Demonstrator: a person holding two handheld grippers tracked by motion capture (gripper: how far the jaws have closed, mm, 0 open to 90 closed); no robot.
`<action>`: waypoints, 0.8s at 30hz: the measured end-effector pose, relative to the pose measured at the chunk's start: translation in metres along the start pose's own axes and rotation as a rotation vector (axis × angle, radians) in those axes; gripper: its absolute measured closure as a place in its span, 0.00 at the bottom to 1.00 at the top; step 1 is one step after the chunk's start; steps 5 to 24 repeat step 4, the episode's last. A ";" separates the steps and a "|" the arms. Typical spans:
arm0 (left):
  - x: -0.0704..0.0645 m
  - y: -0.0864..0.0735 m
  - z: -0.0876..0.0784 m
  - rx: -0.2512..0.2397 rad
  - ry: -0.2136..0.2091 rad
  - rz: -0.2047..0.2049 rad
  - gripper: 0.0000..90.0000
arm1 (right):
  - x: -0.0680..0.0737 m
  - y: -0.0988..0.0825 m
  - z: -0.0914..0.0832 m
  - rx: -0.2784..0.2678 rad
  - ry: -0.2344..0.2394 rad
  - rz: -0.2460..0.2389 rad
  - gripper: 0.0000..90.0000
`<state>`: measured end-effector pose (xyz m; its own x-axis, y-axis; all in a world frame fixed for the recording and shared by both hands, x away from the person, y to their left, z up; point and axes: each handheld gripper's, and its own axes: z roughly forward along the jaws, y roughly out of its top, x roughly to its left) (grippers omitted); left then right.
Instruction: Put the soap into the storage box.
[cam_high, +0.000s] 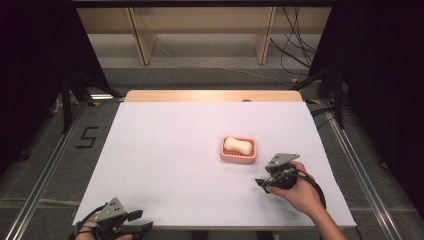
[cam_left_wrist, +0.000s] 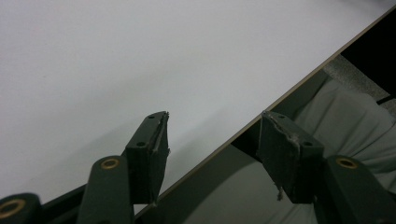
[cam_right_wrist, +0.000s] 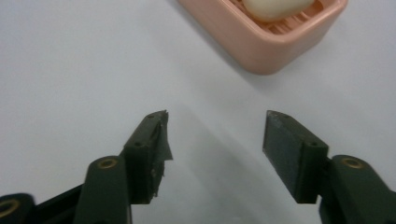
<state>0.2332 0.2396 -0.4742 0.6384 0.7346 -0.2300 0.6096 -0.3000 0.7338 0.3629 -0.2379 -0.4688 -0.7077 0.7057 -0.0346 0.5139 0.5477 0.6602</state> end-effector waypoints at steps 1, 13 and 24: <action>-0.001 0.000 0.000 -0.009 -0.005 -0.010 0.47 | 0.002 -0.006 -0.001 -0.014 -0.012 0.037 0.55; -0.002 0.000 0.001 -0.015 -0.005 -0.006 0.47 | 0.004 -0.009 -0.009 -0.006 0.000 0.080 0.58; -0.002 0.000 0.001 -0.015 -0.005 -0.006 0.47 | 0.004 -0.009 -0.009 -0.006 0.000 0.080 0.58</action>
